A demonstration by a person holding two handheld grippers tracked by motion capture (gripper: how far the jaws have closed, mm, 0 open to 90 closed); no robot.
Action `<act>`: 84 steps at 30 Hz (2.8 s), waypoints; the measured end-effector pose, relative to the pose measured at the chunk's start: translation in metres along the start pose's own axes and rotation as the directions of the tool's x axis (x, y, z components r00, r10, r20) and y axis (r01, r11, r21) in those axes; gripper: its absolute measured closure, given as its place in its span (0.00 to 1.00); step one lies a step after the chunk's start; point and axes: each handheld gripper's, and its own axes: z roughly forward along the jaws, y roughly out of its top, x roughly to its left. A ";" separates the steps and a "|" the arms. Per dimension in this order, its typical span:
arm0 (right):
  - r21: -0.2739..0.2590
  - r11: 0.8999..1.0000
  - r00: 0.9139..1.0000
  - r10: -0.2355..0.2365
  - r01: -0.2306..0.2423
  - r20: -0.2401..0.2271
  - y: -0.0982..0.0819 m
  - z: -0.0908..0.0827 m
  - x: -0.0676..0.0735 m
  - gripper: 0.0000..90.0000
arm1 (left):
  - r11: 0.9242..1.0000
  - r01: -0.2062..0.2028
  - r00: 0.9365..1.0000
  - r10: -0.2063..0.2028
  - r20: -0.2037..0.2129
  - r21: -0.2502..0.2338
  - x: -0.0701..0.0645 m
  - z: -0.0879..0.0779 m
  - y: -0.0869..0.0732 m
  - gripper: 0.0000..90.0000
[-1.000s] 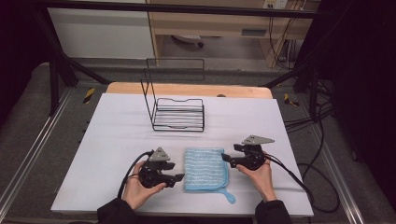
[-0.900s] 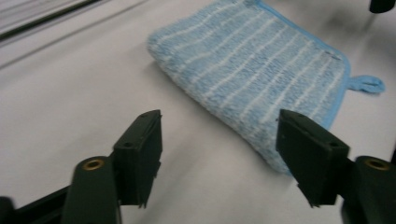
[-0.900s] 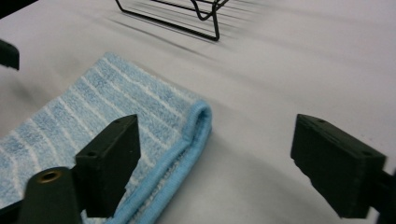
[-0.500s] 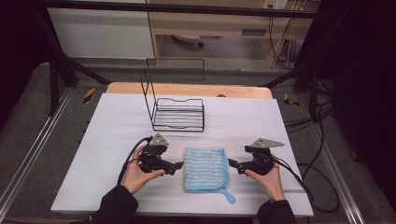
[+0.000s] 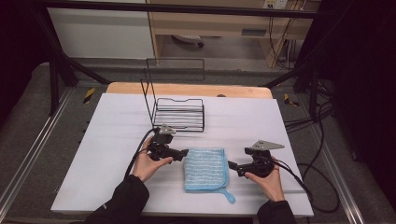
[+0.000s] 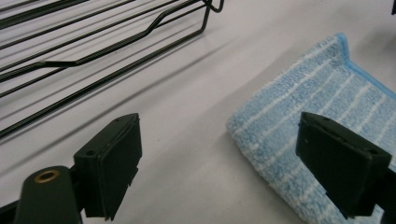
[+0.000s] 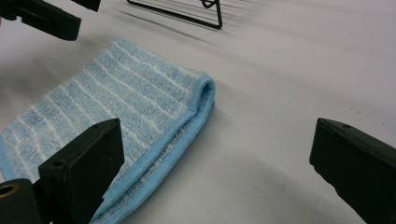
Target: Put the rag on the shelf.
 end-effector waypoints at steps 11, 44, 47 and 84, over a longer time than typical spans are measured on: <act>0.011 1.000 1.000 0.005 -0.005 -0.005 -0.002 0.003 0.002 0.05 | 0.997 0.069 0.998 -0.070 0.007 0.026 0.000 0.020 -0.004 0.40; 0.005 1.000 0.999 0.014 -0.014 0.034 0.012 0.017 -0.001 0.06 | 0.998 0.032 0.997 -0.035 0.062 0.056 -0.013 0.035 -0.014 0.89; 0.007 1.000 0.999 0.027 -0.027 0.040 0.018 0.024 -0.002 0.09 | 0.998 0.028 0.998 -0.031 0.059 0.054 -0.013 0.035 -0.014 0.90; 0.144 0.981 0.986 0.143 -0.130 -0.082 0.017 0.065 0.000 0.81 | 0.999 -0.004 0.998 0.001 0.069 0.038 -0.012 0.036 -0.016 0.90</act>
